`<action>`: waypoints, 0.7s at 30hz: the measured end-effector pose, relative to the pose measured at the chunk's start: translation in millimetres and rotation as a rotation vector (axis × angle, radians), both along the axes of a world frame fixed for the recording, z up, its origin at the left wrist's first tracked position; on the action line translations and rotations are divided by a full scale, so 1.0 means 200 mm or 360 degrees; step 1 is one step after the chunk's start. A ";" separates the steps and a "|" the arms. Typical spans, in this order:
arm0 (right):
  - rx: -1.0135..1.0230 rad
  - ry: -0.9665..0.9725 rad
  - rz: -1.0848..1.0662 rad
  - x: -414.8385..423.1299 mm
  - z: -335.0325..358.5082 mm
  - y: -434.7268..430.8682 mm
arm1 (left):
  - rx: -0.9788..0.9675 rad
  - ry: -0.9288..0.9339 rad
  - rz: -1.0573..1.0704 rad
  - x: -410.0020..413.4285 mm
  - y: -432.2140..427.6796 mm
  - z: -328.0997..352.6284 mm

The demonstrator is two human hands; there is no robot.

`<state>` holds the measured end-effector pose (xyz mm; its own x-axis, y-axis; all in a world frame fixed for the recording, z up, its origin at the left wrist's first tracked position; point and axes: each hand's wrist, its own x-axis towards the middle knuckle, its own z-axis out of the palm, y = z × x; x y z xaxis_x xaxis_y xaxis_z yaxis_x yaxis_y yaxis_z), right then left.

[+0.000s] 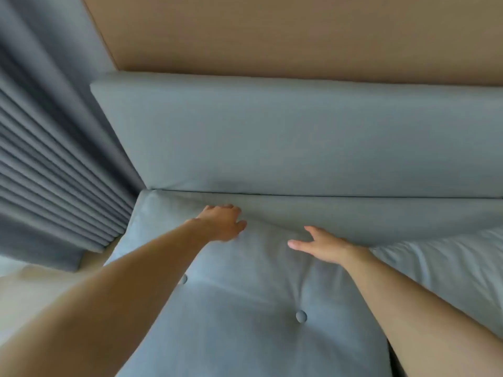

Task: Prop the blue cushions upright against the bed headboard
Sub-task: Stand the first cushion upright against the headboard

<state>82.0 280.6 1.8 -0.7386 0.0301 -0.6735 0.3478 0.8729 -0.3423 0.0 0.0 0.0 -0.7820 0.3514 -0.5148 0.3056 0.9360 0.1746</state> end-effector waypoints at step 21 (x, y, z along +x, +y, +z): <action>0.0330 0.0691 0.0165 -0.08 -0.33 -0.25 | 0.0025 0.0308 -0.0190 -0.01 -0.13 -0.11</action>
<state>66.2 230.0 -63.8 -0.9561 0.0421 -0.2901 0.1187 0.9604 -0.2519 -1.5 -26.0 -21.4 -0.8180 0.4542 -0.3530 0.4434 0.8888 0.1163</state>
